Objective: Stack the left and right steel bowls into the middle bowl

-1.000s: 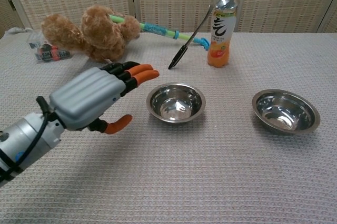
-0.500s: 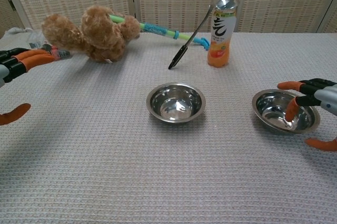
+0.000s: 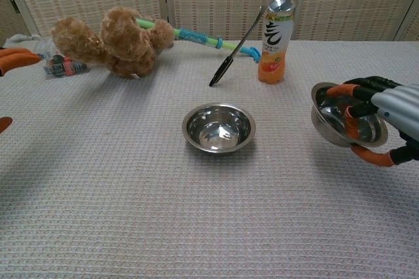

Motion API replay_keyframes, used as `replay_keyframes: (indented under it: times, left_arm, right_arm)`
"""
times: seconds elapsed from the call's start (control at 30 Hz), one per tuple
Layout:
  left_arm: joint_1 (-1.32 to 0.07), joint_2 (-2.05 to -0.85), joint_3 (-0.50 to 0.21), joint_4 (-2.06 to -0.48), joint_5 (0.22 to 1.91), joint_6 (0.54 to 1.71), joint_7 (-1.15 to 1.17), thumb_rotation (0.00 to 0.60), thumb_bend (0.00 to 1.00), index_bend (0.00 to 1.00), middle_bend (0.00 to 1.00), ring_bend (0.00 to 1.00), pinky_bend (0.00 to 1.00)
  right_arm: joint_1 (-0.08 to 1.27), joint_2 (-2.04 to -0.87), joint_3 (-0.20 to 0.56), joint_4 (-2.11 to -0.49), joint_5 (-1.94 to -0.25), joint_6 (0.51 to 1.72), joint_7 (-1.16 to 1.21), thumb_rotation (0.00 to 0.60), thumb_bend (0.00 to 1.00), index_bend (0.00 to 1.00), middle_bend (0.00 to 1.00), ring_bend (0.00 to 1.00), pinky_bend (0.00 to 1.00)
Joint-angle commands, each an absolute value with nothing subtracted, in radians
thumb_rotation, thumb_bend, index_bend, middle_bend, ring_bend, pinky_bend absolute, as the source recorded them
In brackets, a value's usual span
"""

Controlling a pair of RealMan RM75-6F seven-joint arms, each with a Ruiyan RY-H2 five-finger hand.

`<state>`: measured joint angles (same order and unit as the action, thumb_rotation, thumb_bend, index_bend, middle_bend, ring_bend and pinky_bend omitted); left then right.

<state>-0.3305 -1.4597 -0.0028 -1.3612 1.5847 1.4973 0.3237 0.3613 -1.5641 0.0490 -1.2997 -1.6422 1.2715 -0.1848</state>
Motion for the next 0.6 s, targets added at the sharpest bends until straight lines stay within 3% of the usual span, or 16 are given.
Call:
replay_keyframes:
  times: [0.03, 0.23, 0.4, 0.47, 0.53, 0.6]
  left_arm:
    - [-0.325, -1.453, -0.009, -1.361, 1.582, 1.501, 0.309, 0.6, 0.42, 0.0, 0.0, 0.0, 0.12]
    - [-0.31, -1.427, -0.023, -1.365, 1.576, 1.514, 0.28, 0.6, 0.43, 0.0, 0.0, 0.0, 0.12]
    - [-0.292, -1.394, -0.033, -1.381, 1.571, 1.532, 0.265, 0.6, 0.43, 0.0, 0.0, 0.0, 0.12]
    - [-0.285, -1.381, -0.037, -1.385, 1.569, 1.54, 0.256, 0.6, 0.43, 0.0, 0.0, 0.0, 0.12]
    - [-0.28, -1.372, -0.04, -1.388, 1.567, 1.544, 0.249, 0.6, 0.43, 0.0, 0.0, 0.0, 0.12]
    - [-0.275, -1.364, -0.044, -1.392, 1.566, 1.547, 0.245, 0.6, 0.43, 0.0, 0.0, 0.0, 0.12]
  right_arm:
    - [0.399, -1.574, 0.076, -1.334, -1.678, 1.29, -0.199, 0.6, 0.46, 0.83, 0.11, 0.0, 0.0]
    - [0.523, -1.645, 0.153, -1.365, -1.644, 1.17, -0.285, 0.6, 0.46, 0.8, 0.12, 0.0, 0.0]
    - [0.622, -1.756, 0.198, -1.275, -1.596, 1.076, -0.291, 0.6, 0.46, 0.72, 0.11, 0.0, 0.0]
    - [0.646, -1.79, 0.207, -1.238, -1.57, 1.046, -0.29, 0.6, 0.46, 0.65, 0.11, 0.0, 0.0]
    - [0.66, -1.807, 0.21, -1.224, -1.552, 1.027, -0.285, 0.6, 0.45, 0.49, 0.11, 0.0, 0.0]
    - [0.667, -1.805, 0.205, -1.23, -1.534, 1.008, -0.281, 0.6, 0.39, 0.27, 0.09, 0.0, 0.0]
